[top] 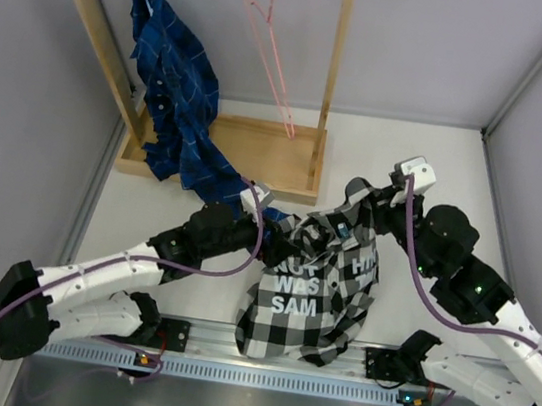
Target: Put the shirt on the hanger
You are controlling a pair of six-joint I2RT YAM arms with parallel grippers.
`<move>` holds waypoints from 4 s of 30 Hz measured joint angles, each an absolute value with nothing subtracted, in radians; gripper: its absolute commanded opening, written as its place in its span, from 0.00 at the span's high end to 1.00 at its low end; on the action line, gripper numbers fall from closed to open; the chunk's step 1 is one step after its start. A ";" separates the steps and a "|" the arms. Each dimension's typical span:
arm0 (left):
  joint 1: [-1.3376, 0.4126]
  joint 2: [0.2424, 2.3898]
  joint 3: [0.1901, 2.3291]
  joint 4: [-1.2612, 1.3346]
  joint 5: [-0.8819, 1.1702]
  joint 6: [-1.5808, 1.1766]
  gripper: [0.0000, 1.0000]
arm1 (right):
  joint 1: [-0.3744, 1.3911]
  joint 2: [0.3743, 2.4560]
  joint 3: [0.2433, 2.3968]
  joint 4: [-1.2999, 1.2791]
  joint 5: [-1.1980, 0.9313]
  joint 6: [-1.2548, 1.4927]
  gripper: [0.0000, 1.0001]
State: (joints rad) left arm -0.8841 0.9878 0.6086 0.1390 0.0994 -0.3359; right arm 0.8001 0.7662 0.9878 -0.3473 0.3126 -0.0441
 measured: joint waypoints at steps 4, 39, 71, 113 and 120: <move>-0.884 1.079 0.597 0.243 0.099 -0.387 0.26 | 0.800 0.781 0.988 -0.364 0.295 -0.015 1.00; -0.921 0.693 0.871 0.081 -0.094 -0.277 1.00 | 0.801 0.745 1.177 -0.437 -0.053 0.220 1.00; -0.908 1.003 0.691 -0.200 -0.300 -0.651 1.00 | 0.794 1.489 1.789 -0.456 -0.035 0.106 0.35; -0.907 0.908 0.595 -0.195 -0.179 -0.629 1.00 | 0.739 1.933 2.246 -0.543 0.141 -0.012 1.00; -0.907 0.890 0.593 -0.195 -0.180 -0.629 1.00 | 0.735 1.917 2.191 -0.458 0.133 0.074 1.00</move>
